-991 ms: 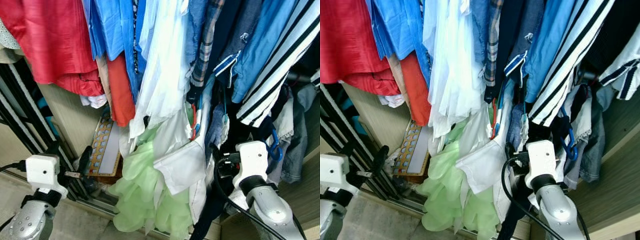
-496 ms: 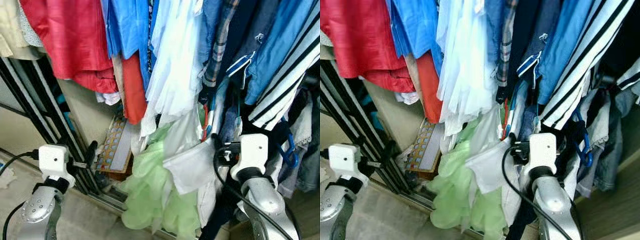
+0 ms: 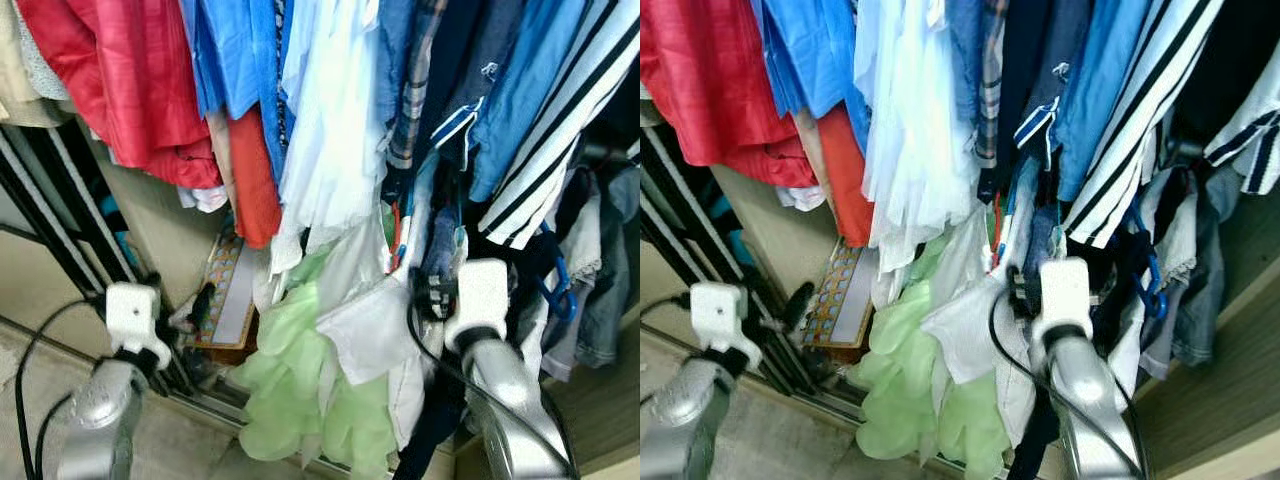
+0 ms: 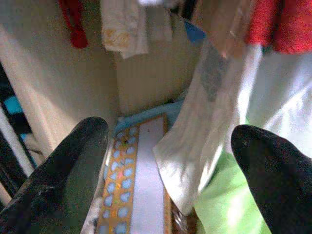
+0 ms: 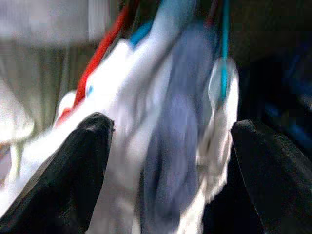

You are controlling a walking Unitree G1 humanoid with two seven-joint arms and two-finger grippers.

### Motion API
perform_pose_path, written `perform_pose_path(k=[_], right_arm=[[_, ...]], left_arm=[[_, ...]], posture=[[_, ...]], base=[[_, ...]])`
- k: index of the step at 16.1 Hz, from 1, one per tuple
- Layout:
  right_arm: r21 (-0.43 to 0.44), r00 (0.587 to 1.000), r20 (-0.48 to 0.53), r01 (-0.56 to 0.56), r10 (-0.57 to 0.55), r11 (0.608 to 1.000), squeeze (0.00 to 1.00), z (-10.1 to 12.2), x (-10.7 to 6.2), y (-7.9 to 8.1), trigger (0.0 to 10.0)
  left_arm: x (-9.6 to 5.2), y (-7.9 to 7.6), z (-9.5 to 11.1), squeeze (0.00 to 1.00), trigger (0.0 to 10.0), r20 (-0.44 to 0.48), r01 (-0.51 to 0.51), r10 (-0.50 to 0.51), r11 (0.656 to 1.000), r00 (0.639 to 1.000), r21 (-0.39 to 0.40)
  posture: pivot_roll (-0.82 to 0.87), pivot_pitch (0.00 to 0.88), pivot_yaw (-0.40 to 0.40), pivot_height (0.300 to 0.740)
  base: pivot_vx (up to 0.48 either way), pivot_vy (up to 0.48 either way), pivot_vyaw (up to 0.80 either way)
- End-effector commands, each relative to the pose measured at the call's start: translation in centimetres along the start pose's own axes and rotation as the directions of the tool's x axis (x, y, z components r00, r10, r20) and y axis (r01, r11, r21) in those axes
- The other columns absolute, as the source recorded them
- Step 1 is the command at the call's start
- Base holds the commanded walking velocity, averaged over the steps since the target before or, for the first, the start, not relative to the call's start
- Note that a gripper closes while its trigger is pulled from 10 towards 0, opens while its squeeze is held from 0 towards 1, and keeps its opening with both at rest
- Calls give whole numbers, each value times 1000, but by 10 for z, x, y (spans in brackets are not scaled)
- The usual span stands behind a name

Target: Clean up the room

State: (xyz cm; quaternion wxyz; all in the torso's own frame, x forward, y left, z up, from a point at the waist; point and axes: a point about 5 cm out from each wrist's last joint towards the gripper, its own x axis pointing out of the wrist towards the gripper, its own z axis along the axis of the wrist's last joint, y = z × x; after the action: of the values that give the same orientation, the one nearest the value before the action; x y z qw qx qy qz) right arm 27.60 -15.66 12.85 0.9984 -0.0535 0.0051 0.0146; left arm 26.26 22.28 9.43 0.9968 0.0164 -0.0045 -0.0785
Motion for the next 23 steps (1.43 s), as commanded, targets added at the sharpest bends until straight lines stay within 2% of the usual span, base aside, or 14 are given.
perform_pose_path(k=[1,4,8,12,15,18,23], right_arm=[[33,1000,-19,20,-20,999,0,-4,-1,-6,10000],[72,999,-50,11,-7,997,0,-11,-4,-10,10000],[72,999,-50,9,-5,997,0,-12,-5,-10,10000],[21,996,-84,8,-6,1000,0,-18,-7,-13,10000],[-45,997,-77,-8,4,999,0,-19,-7,-8,10000],[-64,999,-53,4,-7,998,0,-19,-6,-9,10000],[-30,994,-88,56,-58,998,0,-23,-7,-17,10000]], left_arm=[[0,5,2,0,10000,3,-7,7,1000,1000,-3],[-10,-4,-7,0,10000,-26,13,-14,999,1000,-30],[-11,-12,-10,0,10000,-31,20,-22,998,999,-55],[-12,-13,-11,0,10000,-30,13,-15,998,999,-58],[-12,-14,-10,0,10000,-31,16,-17,998,999,-56],[-13,-15,-12,0,10000,-38,18,-20,998,999,-57],[-12,-18,-13,0,10000,-37,29,-31,998,999,-56]], posture=[[22,0,-23,740],[26,0,-26,740],[24,0,-31,740],[23,0,-38,740],[24,0,-42,740],[28,0,-42,740],[29,0,-36,740]], base=[[0,0,0],[0,0,0],[0,218,-336],[0,307,0],[0,0,0],[0,444,0],[0,439,0]])
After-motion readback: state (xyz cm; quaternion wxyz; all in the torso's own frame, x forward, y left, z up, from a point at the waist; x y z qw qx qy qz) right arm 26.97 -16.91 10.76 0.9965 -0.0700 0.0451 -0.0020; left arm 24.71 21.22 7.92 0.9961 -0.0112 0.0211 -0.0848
